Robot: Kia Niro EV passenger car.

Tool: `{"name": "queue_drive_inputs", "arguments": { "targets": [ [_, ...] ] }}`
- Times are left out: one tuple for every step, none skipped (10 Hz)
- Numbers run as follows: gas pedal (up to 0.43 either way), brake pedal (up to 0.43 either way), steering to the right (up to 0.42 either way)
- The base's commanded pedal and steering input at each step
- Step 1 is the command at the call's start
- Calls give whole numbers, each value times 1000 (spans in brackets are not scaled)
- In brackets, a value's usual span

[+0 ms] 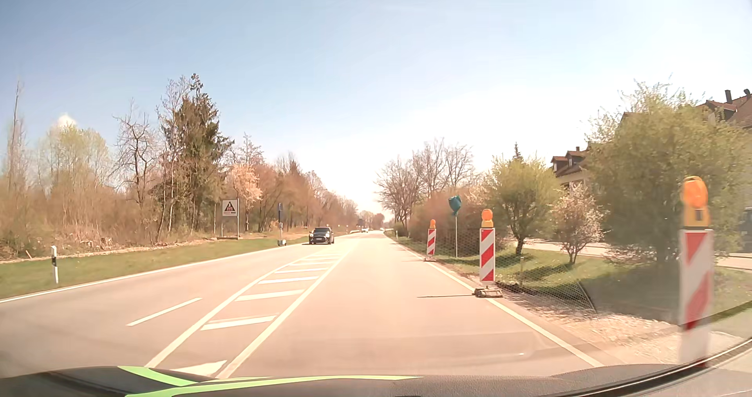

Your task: Follow the waypoints while adhering to traffic rules and regulations

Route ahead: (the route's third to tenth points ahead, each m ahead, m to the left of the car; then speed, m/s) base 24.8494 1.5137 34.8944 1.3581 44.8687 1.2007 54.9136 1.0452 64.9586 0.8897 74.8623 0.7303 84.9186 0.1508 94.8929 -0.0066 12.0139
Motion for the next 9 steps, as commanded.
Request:
{"name": "queue_drive_inputs", "arguments": {
  "targets": [
    [118,0,-2],
    [118,0,-2],
    [138,0,-2],
    [138,0,-2],
    [150,0,-2],
    [150,0,-2],
    [150,0,-2],
    [150,0,-2],
    [150,0,-2]
  ]
}}
